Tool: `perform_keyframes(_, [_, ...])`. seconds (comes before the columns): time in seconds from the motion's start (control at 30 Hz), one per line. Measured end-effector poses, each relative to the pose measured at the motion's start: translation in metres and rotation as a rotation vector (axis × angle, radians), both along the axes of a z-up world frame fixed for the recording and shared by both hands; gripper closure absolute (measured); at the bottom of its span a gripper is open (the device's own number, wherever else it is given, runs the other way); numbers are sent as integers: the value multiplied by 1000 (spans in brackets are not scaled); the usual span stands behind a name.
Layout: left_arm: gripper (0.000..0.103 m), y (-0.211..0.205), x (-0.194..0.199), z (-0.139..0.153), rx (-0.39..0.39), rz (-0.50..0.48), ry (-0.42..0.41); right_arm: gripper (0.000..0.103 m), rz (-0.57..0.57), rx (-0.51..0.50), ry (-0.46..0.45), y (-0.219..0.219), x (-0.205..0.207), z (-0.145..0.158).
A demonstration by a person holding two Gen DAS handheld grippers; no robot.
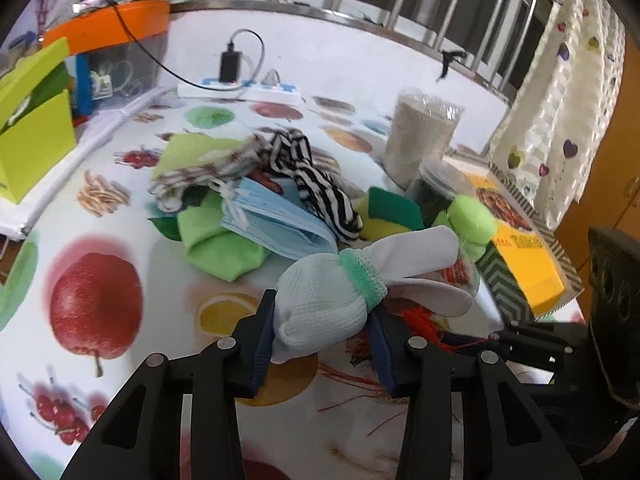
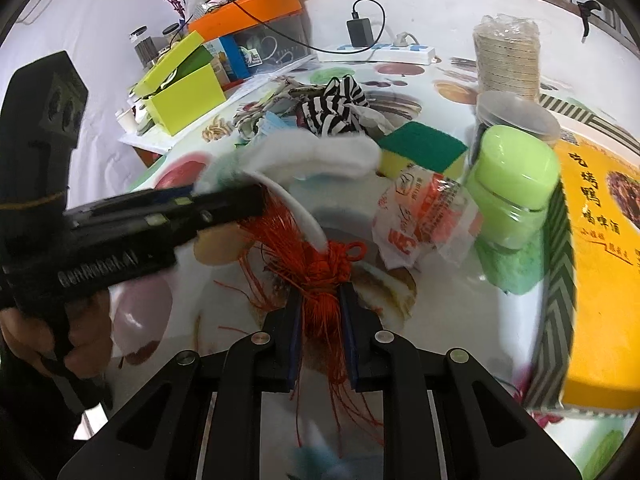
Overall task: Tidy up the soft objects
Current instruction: 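Carry the bunny sock and red knot together over the yellow box lid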
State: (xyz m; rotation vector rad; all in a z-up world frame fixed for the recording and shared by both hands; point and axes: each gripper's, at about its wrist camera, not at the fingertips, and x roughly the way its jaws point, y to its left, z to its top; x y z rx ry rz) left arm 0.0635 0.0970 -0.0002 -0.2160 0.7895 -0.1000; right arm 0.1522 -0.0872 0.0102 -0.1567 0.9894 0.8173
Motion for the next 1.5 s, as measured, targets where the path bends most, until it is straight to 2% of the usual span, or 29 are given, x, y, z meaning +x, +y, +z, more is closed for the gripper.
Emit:
perform_keyframes(0.17, [62,6,-10,12,4,42,-24,85,-25,6,-1,-16,-7,3])
perform_keyframes(0.73, [62,-33,-43,38,29,7,-54,85,-103,74,-112,-59,-31,53])
perform_keyframes(1.1, [62,-71,-39,53,28,-76,-79,85,-200,77,-181,-98,-31,75])
perform_keyframes(1.5, [62,-111,-11,60,35,-156,-77,85,-299,62,-220,-137,-11,85])
